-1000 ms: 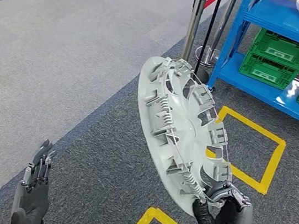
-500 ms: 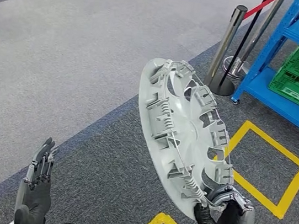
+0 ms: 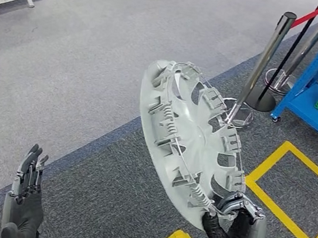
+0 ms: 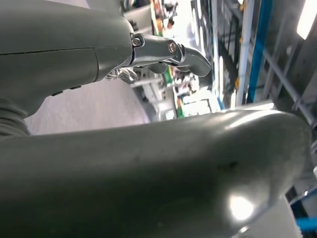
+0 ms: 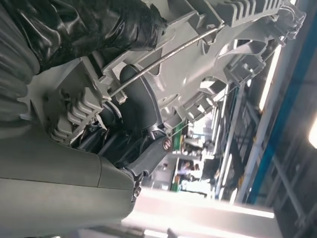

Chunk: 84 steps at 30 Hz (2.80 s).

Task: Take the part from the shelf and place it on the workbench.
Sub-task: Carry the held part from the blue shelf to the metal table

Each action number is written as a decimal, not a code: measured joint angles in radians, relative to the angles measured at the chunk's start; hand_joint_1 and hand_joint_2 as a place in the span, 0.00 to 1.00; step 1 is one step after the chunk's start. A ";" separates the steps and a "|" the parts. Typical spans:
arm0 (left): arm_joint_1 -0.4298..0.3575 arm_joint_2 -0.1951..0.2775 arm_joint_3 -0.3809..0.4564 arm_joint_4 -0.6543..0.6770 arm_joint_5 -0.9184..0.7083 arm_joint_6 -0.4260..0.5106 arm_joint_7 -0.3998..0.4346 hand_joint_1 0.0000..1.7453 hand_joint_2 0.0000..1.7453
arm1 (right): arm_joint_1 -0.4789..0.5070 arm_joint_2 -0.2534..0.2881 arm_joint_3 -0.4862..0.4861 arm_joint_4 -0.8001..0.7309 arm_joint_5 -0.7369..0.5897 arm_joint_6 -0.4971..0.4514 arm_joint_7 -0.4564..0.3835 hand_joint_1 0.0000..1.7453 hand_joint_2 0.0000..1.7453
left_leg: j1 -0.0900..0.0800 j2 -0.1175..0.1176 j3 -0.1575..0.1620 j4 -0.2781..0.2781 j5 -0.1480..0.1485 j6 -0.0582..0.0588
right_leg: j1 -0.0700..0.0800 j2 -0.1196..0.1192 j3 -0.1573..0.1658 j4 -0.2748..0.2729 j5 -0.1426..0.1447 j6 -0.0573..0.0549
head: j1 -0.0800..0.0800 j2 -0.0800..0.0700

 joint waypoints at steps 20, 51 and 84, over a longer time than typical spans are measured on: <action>0.017 -0.006 0.018 -0.030 -0.008 -0.017 0.000 0.00 0.00 | -0.002 -0.003 0.012 0.001 0.004 -0.001 0.001 1.00 1.00 | 0.001 -0.172 0.011 -0.075 0.026 0.018 | -0.005 0.145 -0.016 0.014 -0.002 0.017 | 0.028 0.000; 0.011 0.064 0.005 -0.180 -0.083 0.179 0.000 0.00 0.00 | -0.005 -0.019 0.052 0.012 0.019 -0.015 0.008 1.00 1.00 | 0.005 -0.170 0.005 -0.066 0.017 0.009 | -0.010 0.146 -0.022 0.023 -0.008 0.023 | 0.025 0.000; 0.060 -0.044 0.971 -0.276 -0.057 -0.290 0.001 0.00 0.00 | 0.014 -0.020 0.023 0.039 0.029 0.041 0.001 1.00 1.00 | 0.002 -0.093 -0.019 0.013 -0.043 -0.003 | -0.001 0.103 -0.013 0.008 -0.008 -0.004 | 0.012 0.000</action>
